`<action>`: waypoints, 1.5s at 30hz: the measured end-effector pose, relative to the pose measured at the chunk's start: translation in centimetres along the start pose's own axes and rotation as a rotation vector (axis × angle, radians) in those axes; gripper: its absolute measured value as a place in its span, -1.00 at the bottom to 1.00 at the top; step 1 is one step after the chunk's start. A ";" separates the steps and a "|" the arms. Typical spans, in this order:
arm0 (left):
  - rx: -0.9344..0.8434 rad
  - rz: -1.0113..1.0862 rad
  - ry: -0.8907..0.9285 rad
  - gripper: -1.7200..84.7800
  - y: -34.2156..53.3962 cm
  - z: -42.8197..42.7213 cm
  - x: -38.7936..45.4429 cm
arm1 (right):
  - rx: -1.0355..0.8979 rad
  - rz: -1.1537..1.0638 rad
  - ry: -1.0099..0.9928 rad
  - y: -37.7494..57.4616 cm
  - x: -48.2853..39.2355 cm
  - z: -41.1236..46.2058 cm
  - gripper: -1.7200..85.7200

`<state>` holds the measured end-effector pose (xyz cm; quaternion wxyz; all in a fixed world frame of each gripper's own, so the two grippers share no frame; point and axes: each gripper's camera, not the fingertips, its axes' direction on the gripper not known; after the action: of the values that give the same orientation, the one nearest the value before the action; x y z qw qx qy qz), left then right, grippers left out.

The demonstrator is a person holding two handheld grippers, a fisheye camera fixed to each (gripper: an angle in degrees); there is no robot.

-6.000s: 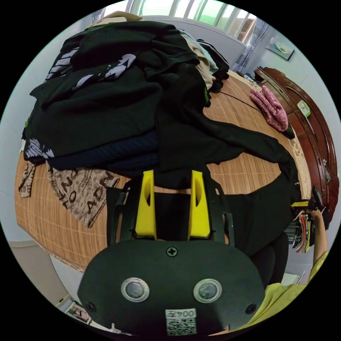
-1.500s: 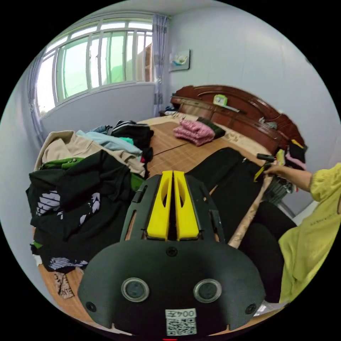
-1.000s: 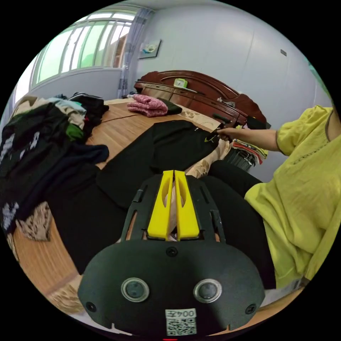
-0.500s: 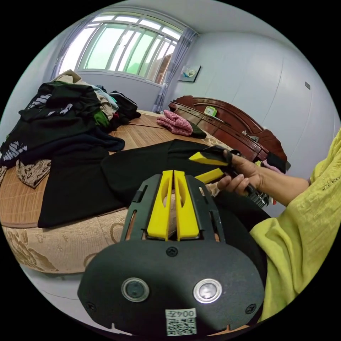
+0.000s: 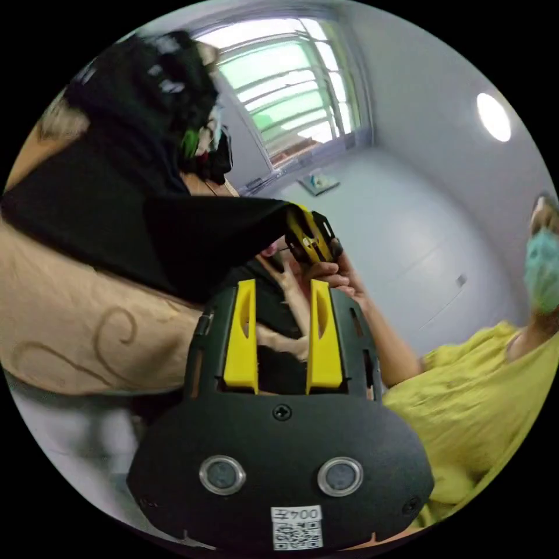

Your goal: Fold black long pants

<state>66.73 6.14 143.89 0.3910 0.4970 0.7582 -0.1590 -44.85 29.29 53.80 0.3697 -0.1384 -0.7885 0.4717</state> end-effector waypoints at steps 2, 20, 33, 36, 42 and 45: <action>0.067 -0.133 0.172 -0.60 0.2 0.0 -2.9 | 0.003 -0.017 0.003 -0.1 -0.6 1.3 -0.97; 0.455 -0.333 0.538 -0.50 -5.1 3.2 -10.7 | 0.018 -0.074 0.008 1.6 -0.9 10.6 -0.97; 0.438 -0.316 0.223 -0.86 -11.2 -0.5 -8.0 | -0.004 -0.126 0.102 4.2 -0.3 13.4 -0.97; 0.354 -0.264 0.101 -0.89 -14.2 -1.0 -5.6 | -0.034 -0.148 0.166 4.6 -0.4 14.2 -0.97; -0.104 -0.043 -0.134 -0.90 -26.1 1.4 0.8 | -0.089 -0.202 0.268 5.4 -0.8 17.0 -0.97; -0.375 0.127 -0.269 -0.90 -32.1 4.0 5.2 | -0.052 -0.256 0.291 5.4 -1.7 18.7 -0.97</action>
<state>39.28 -7.69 132.67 0.5830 0.4366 0.6830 -0.0553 -57.72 19.15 43.19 0.5329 -0.1132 -0.7498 0.3755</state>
